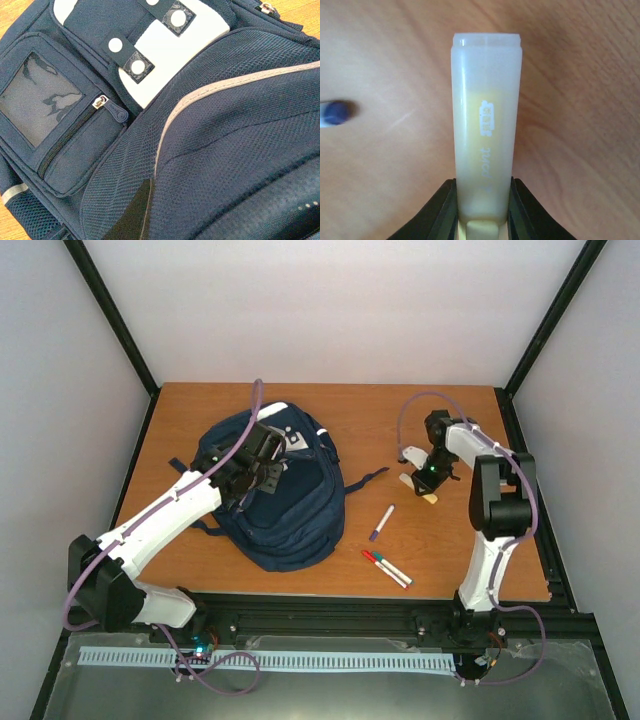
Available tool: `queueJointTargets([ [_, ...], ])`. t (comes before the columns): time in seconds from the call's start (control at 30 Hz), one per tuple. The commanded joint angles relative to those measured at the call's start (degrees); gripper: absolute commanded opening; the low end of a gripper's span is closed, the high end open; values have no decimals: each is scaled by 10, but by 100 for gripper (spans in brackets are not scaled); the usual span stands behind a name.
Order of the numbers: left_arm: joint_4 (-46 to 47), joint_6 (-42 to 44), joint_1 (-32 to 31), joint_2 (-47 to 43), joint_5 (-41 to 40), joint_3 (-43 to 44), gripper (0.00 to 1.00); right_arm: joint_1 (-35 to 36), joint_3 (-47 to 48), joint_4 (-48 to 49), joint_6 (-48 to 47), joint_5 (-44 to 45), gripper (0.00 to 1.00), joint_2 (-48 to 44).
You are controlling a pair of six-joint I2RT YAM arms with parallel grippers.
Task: Pack the student bag
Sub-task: Pick up the stationery from the center of the board, then place the stationery in the student bag.
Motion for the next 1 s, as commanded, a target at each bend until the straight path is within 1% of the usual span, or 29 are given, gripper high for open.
queueJointTargets([
  [0.0,14,-20,9,-5,-1,37,2,33,-23,-12,15,-51,14,-109],
  [0.13,15,-21,9,-5,0,36,3,86,-34,-15,17,-58,13,-184],
  [0.27,15,-21,9,-5,1,36,3,173,-24,-16,18,-48,11,-238],
  [0.47,15,-22,9,-5,1,35,3,318,-13,20,8,27,10,-290],
  [0.67,15,-22,10,-7,0,34,2,447,-21,81,-44,129,10,-296],
  [0.8,15,-23,9,-7,0,34,2,509,-11,122,-78,194,10,-267],
  [0.87,16,-24,9,-7,1,34,2,540,-10,158,-105,242,10,-249],
  [0.97,15,-24,9,-6,2,34,2,575,-4,205,-140,288,10,-222],
])
